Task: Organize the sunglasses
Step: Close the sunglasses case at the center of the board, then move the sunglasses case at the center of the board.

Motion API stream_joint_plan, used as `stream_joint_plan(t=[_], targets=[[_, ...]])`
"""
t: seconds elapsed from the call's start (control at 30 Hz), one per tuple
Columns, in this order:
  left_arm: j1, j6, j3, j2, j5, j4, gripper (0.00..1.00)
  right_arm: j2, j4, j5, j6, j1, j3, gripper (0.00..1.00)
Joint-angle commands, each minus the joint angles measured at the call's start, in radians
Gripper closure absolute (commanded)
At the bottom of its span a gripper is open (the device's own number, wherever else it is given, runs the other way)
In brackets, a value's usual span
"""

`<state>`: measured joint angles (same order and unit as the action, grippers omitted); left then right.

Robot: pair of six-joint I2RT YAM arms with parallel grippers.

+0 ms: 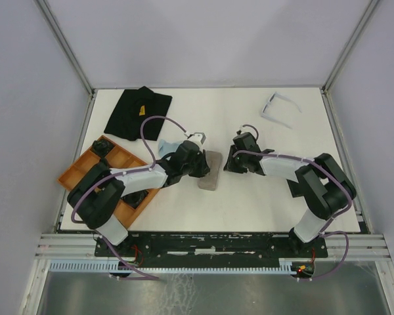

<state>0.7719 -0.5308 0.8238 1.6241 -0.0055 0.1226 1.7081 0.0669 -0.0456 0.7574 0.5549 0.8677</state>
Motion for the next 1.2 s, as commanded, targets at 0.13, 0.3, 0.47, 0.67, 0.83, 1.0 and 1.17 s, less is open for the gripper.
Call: stream_joint_plan(t=[0.13, 0.3, 0.47, 0.67, 0.83, 1.0, 1.17], targets=[[0.003, 0.026, 0.015, -0.252, -0.235, -0.079, 0.74, -0.193, 0.066, 0.192, -0.066, -0.011, -0.043, 0.45], [0.001, 0.029, 0.004, -0.41, -0.396, -0.187, 0.55, -0.254, 0.003, 0.154, 0.016, 0.008, -0.067, 0.19], [0.0, 0.044, -0.007, -0.53, -0.456, -0.282, 0.45, -0.282, 0.02, 0.345, 0.122, 0.124, -0.04, 0.06], [-0.001, 0.047, -0.042, -0.629, -0.492, -0.332, 0.38, -0.142, 0.256, 0.573, 0.227, 0.268, 0.167, 0.05], [-0.001, 0.049, -0.057, -0.66, -0.496, -0.341, 0.37, -0.014, 0.306, 0.586, 0.224, 0.315, 0.266, 0.05], [-0.001, 0.045, -0.066, -0.665, -0.475, -0.335, 0.37, 0.077, 0.361, 0.603, 0.212, 0.327, 0.338, 0.05], [-0.001, 0.04, -0.073, -0.67, -0.468, -0.337, 0.37, 0.119, 0.344, 0.566, 0.201, 0.327, 0.344, 0.05]])
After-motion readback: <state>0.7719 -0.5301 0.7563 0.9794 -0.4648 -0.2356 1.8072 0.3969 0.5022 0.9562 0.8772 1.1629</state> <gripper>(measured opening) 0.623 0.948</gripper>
